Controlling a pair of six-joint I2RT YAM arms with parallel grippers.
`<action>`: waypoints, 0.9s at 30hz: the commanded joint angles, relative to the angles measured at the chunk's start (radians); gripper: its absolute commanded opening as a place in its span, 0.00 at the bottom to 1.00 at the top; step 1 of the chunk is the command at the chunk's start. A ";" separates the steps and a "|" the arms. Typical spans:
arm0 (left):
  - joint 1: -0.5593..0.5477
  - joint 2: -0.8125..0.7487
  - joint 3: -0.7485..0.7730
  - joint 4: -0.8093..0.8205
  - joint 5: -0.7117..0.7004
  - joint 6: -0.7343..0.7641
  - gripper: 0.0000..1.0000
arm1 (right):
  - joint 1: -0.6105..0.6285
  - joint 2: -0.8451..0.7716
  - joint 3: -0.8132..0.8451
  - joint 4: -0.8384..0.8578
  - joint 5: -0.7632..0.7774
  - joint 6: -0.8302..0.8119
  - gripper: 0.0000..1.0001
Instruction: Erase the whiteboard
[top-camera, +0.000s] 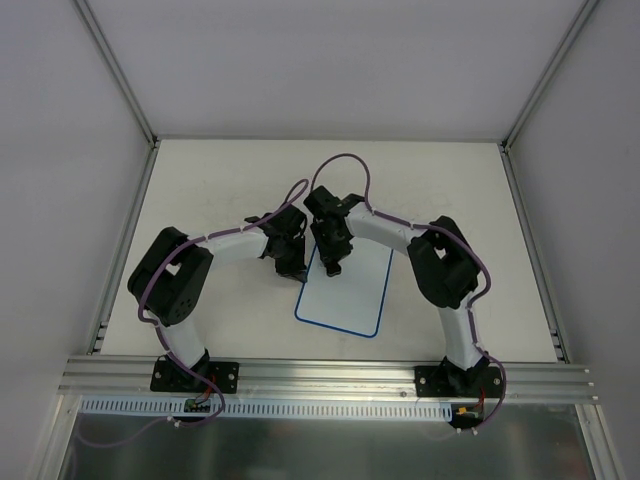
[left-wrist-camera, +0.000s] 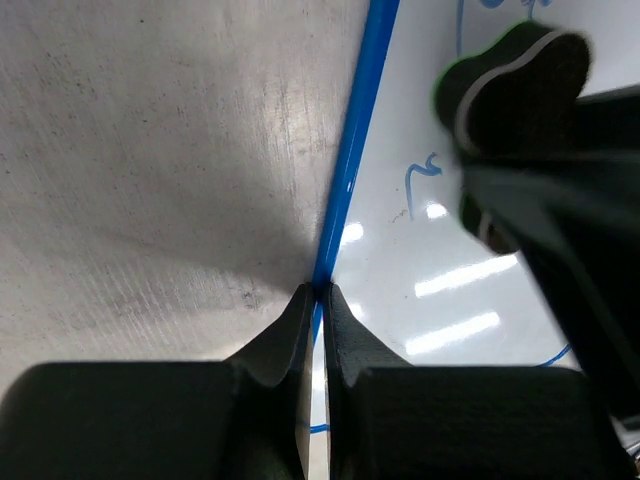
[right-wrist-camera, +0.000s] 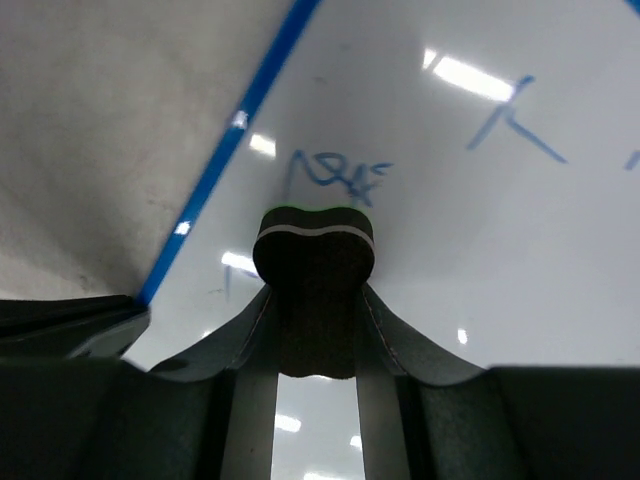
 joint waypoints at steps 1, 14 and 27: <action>-0.010 0.091 -0.081 -0.112 -0.152 0.033 0.00 | -0.110 0.004 -0.062 -0.121 0.106 0.071 0.00; -0.008 0.084 -0.085 -0.112 -0.153 0.034 0.00 | -0.437 -0.179 -0.277 -0.010 0.066 0.206 0.00; -0.008 0.077 -0.039 -0.112 -0.132 0.031 0.00 | -0.237 -0.187 -0.332 0.097 -0.155 0.259 0.02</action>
